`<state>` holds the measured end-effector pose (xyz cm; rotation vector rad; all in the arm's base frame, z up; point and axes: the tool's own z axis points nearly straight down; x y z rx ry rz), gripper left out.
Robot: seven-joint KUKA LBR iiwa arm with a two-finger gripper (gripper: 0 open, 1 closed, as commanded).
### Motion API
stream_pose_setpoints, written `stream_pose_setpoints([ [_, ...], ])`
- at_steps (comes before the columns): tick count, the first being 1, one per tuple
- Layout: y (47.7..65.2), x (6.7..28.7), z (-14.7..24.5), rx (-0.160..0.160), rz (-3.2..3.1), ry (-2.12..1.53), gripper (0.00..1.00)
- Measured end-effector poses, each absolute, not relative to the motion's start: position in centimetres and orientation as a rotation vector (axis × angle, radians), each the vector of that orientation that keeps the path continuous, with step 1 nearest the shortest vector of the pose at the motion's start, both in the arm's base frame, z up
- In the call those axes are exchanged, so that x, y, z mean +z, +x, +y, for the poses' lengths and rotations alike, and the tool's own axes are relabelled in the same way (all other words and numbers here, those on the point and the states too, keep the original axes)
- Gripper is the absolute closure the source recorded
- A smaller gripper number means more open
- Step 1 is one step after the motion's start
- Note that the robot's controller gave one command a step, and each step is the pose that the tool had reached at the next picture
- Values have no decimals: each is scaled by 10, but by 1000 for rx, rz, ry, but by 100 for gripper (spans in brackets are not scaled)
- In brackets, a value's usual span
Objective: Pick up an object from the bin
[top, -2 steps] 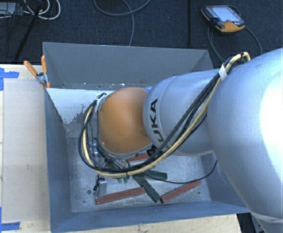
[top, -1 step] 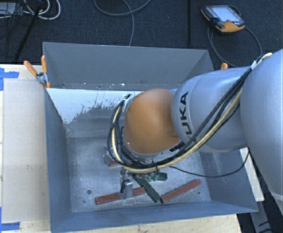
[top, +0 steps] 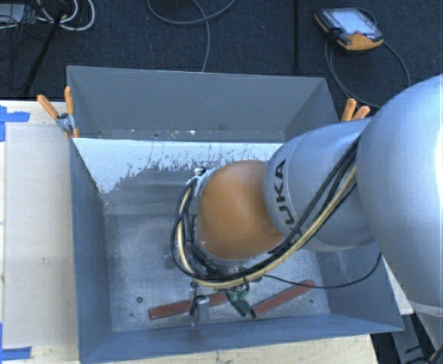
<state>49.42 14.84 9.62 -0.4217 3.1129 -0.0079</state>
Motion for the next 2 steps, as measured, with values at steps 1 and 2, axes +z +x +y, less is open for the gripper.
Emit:
stream_pose_setpoints([
  [1,493,83,163,1,3114,-418,100],
  [2,493,83,163,1,3115,-414,0],
])
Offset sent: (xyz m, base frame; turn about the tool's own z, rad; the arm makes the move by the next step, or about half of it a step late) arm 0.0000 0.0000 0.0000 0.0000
